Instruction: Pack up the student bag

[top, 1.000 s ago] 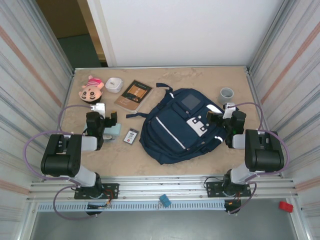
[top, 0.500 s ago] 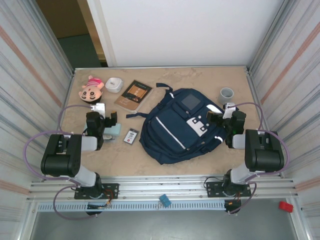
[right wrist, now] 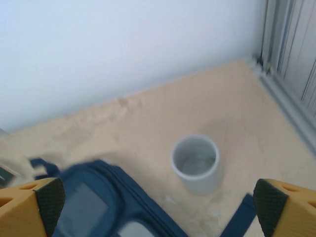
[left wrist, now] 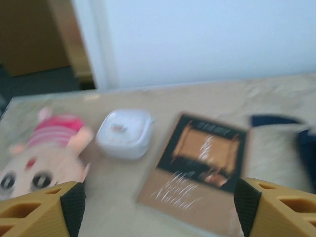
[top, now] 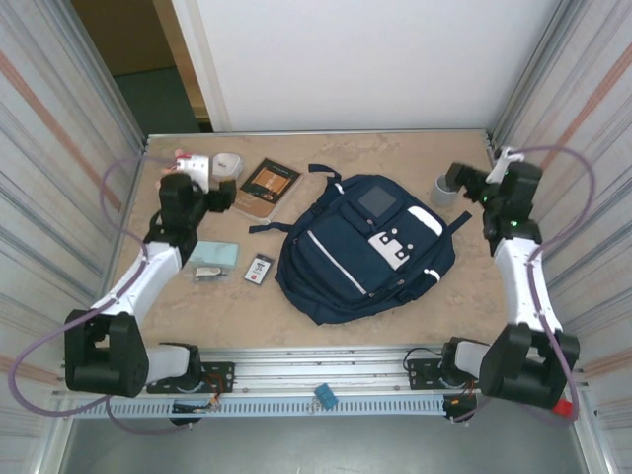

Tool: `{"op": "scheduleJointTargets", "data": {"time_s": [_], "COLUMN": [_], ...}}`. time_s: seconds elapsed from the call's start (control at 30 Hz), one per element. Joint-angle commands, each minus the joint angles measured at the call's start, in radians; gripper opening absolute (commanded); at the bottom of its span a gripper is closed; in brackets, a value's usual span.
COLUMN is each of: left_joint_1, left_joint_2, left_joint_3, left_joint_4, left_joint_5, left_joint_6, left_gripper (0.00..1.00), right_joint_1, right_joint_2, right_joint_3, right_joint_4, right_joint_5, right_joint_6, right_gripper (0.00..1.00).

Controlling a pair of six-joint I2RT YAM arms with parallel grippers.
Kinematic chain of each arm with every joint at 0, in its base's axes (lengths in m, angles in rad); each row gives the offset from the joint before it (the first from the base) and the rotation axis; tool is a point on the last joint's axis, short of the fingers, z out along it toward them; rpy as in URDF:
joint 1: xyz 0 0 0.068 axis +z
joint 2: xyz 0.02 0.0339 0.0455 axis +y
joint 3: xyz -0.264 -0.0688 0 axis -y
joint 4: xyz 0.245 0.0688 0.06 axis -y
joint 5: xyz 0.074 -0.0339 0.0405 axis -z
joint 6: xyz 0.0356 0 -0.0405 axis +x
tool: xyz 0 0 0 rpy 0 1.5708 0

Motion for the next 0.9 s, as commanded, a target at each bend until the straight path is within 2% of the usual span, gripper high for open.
{"op": "scheduleJointTargets", "data": {"time_s": [0.0,0.1,0.23,0.47,0.57,0.63,0.77,0.87], "left_joint_1": [-0.084,-0.181,-0.269,-0.312,-0.326,-0.331,-0.345,-0.356], "left_joint_2": [0.101,0.248,0.437,0.680,0.715,0.712,0.645,0.575], "left_joint_3": [0.201,0.358,0.463,0.536,0.523,0.493,0.384,0.289], "left_joint_4": [-0.351,-0.495,-0.554,-0.550,-0.547,-0.537,-0.489,-0.441], "left_joint_5": [0.108,0.161,0.237,0.303,0.289,0.296,0.300,0.305], "left_joint_6": [-0.059,-0.044,-0.057,-0.141,-0.140,-0.149,-0.164,-0.201], "left_gripper": [0.76,0.76,0.67,0.54,0.48,0.39,0.20,0.14], "right_joint_1": [-0.005,0.001,0.029,0.198,0.216,0.215,0.216,0.232], "right_joint_2": [-0.043,-0.090,-0.184,-0.311,-0.317,-0.297,-0.205,-0.117], "right_joint_3": [0.048,-0.021,-0.203,-0.457,-0.521,-0.561,-0.616,-0.590], "right_joint_4": [-0.497,-0.598,-0.608,-0.507,-0.437,-0.347,-0.123,-0.061], "right_joint_5": [-0.060,-0.163,-0.219,-0.151,-0.157,-0.191,-0.260,-0.241], "right_joint_6": [0.119,0.252,0.421,0.617,0.645,0.653,0.687,0.670], "right_gripper": [0.99,1.00,0.87,0.78,0.77,0.75,0.69,0.67]}}
